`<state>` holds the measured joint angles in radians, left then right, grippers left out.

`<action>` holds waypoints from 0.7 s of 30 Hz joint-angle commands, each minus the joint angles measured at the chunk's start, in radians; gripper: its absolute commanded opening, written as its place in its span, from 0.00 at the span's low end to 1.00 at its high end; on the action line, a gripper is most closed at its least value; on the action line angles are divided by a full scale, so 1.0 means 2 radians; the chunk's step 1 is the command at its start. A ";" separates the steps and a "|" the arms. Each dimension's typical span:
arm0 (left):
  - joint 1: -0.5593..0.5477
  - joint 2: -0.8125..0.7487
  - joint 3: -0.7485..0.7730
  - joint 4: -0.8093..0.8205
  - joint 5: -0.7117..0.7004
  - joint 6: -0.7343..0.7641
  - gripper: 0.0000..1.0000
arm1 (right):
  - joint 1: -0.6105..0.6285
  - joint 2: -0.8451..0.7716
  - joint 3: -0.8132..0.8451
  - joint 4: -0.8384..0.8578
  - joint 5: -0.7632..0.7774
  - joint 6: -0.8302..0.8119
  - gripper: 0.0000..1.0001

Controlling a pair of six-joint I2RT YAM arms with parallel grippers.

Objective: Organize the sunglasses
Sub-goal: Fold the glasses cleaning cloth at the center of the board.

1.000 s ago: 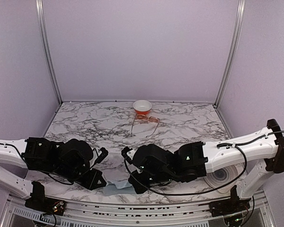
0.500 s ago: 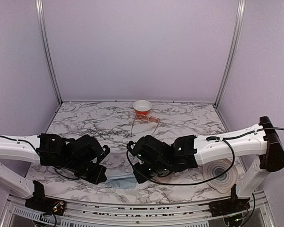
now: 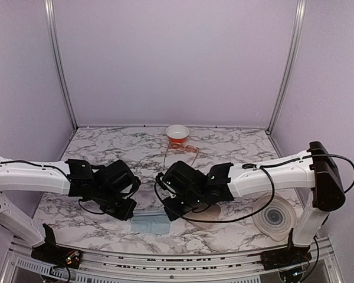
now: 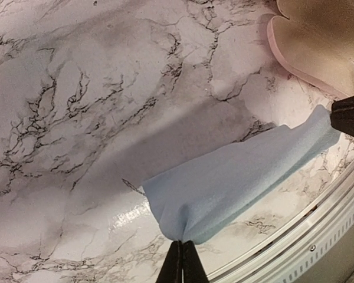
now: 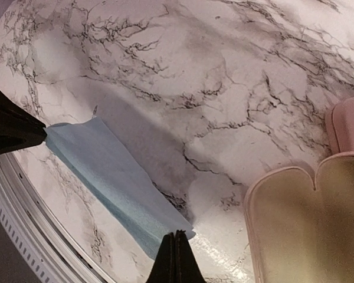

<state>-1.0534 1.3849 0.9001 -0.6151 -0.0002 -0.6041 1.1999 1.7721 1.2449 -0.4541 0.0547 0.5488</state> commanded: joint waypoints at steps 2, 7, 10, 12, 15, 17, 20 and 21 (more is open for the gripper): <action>0.024 0.025 0.015 -0.012 -0.008 0.047 0.00 | -0.021 0.009 0.016 -0.002 -0.010 -0.017 0.00; 0.035 0.048 0.023 0.003 -0.008 0.070 0.00 | -0.032 0.020 0.021 0.001 -0.022 -0.025 0.00; 0.038 0.063 0.028 0.007 -0.007 0.080 0.00 | -0.034 0.026 0.024 -0.001 -0.026 -0.030 0.00; 0.038 0.069 0.030 0.007 -0.006 0.084 0.00 | -0.035 0.030 0.024 -0.001 -0.029 -0.032 0.00; 0.038 0.072 0.027 0.006 0.000 0.087 0.00 | -0.035 0.033 0.019 -0.001 -0.036 -0.033 0.00; 0.038 0.071 0.024 0.006 0.005 0.088 0.00 | -0.035 0.031 0.016 -0.001 -0.040 -0.033 0.00; 0.038 0.069 0.017 0.007 0.013 0.087 0.00 | -0.035 0.026 0.008 0.002 -0.049 -0.033 0.00; 0.038 0.069 0.015 0.007 0.015 0.087 0.00 | -0.035 0.023 0.005 0.004 -0.053 -0.033 0.00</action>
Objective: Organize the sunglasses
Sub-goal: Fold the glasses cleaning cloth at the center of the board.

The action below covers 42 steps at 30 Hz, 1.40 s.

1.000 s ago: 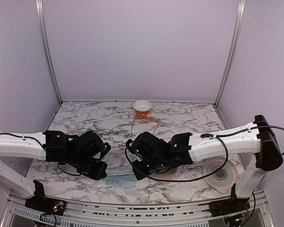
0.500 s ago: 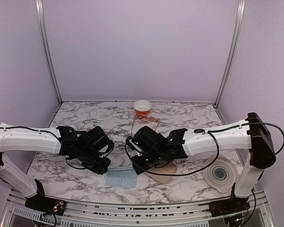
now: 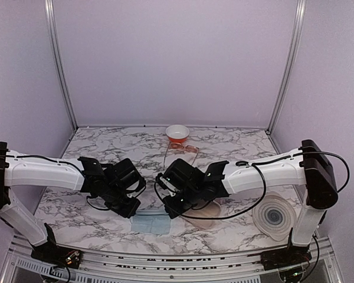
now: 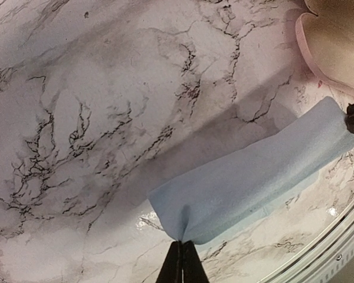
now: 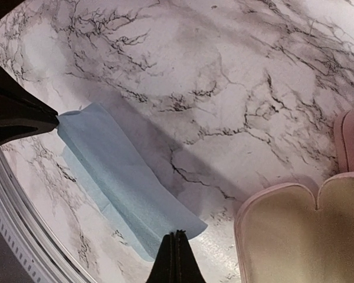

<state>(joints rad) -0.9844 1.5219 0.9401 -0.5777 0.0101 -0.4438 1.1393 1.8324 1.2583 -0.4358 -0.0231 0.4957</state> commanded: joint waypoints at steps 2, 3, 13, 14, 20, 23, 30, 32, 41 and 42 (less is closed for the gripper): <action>0.004 0.002 -0.008 -0.010 0.013 0.005 0.00 | -0.004 -0.008 -0.007 -0.003 -0.021 -0.008 0.00; 0.004 0.002 -0.009 -0.010 0.015 0.005 0.00 | -0.004 -0.008 -0.008 -0.002 -0.026 -0.007 0.00; 0.003 0.000 -0.021 0.000 0.046 -0.002 0.00 | 0.010 -0.003 -0.018 -0.002 -0.035 0.005 0.00; 0.003 0.001 -0.022 0.001 0.049 -0.002 0.00 | 0.011 -0.002 -0.018 -0.001 -0.036 0.007 0.00; 0.001 0.004 -0.030 0.003 0.047 -0.003 0.00 | 0.017 0.004 -0.018 -0.005 -0.035 0.008 0.00; 0.001 0.006 -0.031 0.003 0.046 -0.002 0.00 | 0.020 0.005 -0.022 -0.005 -0.034 0.010 0.00; -0.003 0.018 -0.029 0.003 0.045 0.001 0.00 | 0.027 0.014 -0.022 -0.009 -0.033 0.011 0.00; -0.004 0.018 -0.029 0.003 0.043 0.001 0.00 | 0.028 0.017 -0.023 -0.010 -0.032 0.011 0.00; -0.006 0.022 -0.025 -0.009 0.032 0.005 0.00 | 0.031 0.022 -0.025 -0.017 -0.028 0.009 0.00; -0.007 0.023 -0.025 -0.009 0.032 0.005 0.00 | 0.032 0.022 -0.024 -0.017 -0.029 0.009 0.00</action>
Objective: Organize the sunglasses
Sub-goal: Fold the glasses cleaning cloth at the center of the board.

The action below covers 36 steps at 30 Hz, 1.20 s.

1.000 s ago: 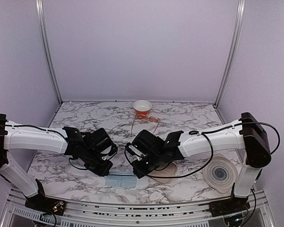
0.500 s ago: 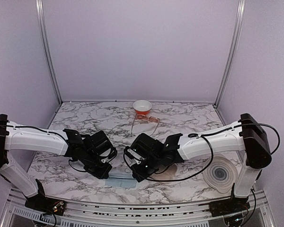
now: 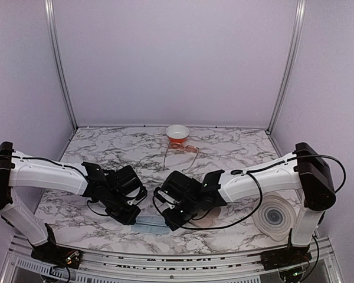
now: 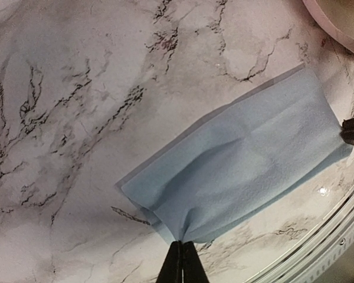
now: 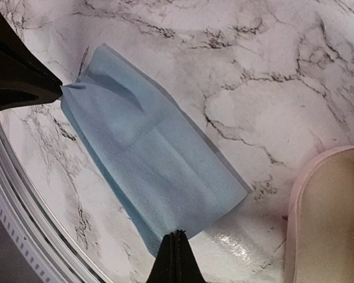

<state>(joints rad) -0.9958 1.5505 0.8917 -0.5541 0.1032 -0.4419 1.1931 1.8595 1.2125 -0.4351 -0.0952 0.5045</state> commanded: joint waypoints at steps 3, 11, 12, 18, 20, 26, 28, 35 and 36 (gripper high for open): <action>-0.004 0.010 0.002 -0.025 -0.017 0.004 0.00 | 0.007 0.011 -0.001 -0.018 0.005 0.004 0.00; -0.010 0.017 0.008 -0.038 -0.021 0.004 0.00 | 0.015 0.021 -0.001 -0.019 0.001 0.004 0.00; -0.012 0.018 0.008 -0.038 -0.022 0.005 0.00 | 0.015 0.022 -0.001 -0.019 0.002 0.005 0.00; -0.017 0.022 0.012 -0.045 -0.029 0.004 0.00 | 0.019 0.027 -0.001 -0.021 0.005 0.006 0.00; -0.018 0.024 0.013 -0.048 -0.032 0.003 0.00 | 0.019 0.029 -0.001 -0.023 0.007 0.006 0.00; -0.023 0.034 0.017 -0.048 -0.040 0.001 0.00 | 0.021 0.038 0.000 -0.027 0.013 0.006 0.00; -0.025 0.039 0.019 -0.048 -0.041 0.000 0.01 | 0.021 0.041 0.001 -0.029 0.015 0.006 0.00; -0.027 0.035 0.021 -0.054 -0.051 -0.003 0.08 | 0.024 0.048 0.003 -0.035 0.017 0.007 0.00; -0.027 0.033 0.022 -0.057 -0.055 -0.003 0.12 | 0.024 0.048 0.005 -0.036 0.017 0.007 0.00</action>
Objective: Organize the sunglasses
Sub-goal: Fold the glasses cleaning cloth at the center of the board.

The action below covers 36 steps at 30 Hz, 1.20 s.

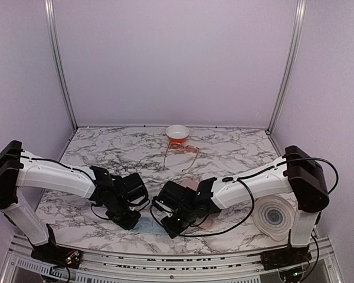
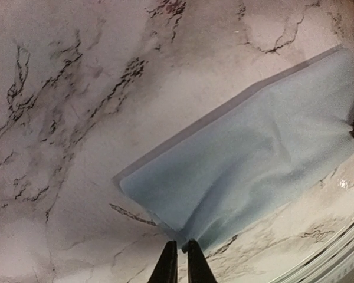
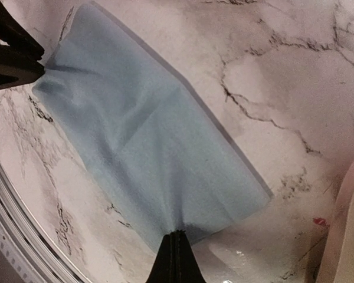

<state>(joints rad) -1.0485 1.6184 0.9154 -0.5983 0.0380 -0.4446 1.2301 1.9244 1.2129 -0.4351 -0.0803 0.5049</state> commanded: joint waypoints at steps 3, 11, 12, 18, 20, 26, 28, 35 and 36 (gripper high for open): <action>-0.001 -0.008 0.013 -0.043 -0.033 -0.001 0.22 | 0.008 0.017 0.008 -0.039 0.009 0.005 0.00; 0.001 -0.027 0.022 -0.043 -0.059 -0.016 0.27 | 0.009 0.018 0.020 -0.041 0.007 0.002 0.05; 0.001 -0.029 0.023 -0.042 -0.061 -0.018 0.27 | 0.009 0.018 0.022 -0.042 0.007 0.002 0.06; 0.017 -0.044 0.008 -0.012 -0.043 -0.029 0.24 | 0.009 0.008 0.025 -0.045 0.017 0.004 0.11; 0.018 -0.046 0.003 -0.002 -0.035 -0.029 0.23 | 0.009 0.003 0.026 -0.044 0.020 0.006 0.13; 0.023 -0.034 -0.009 0.037 -0.014 -0.038 0.18 | 0.009 -0.008 0.037 -0.044 0.028 0.003 0.20; 0.023 -0.030 -0.009 0.046 -0.014 -0.040 0.17 | 0.009 -0.009 0.043 -0.050 0.034 0.001 0.21; 0.030 -0.017 -0.015 0.059 -0.019 -0.047 0.15 | 0.009 -0.022 0.045 -0.060 0.051 0.002 0.28; 0.030 -0.015 -0.016 0.061 -0.020 -0.048 0.15 | 0.009 -0.023 0.046 -0.061 0.054 0.001 0.28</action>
<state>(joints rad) -0.9951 1.5642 0.9031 -0.5022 -0.0013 -0.5278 1.2419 1.9236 1.2621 -0.5285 -0.0143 0.5041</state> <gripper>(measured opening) 0.150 0.276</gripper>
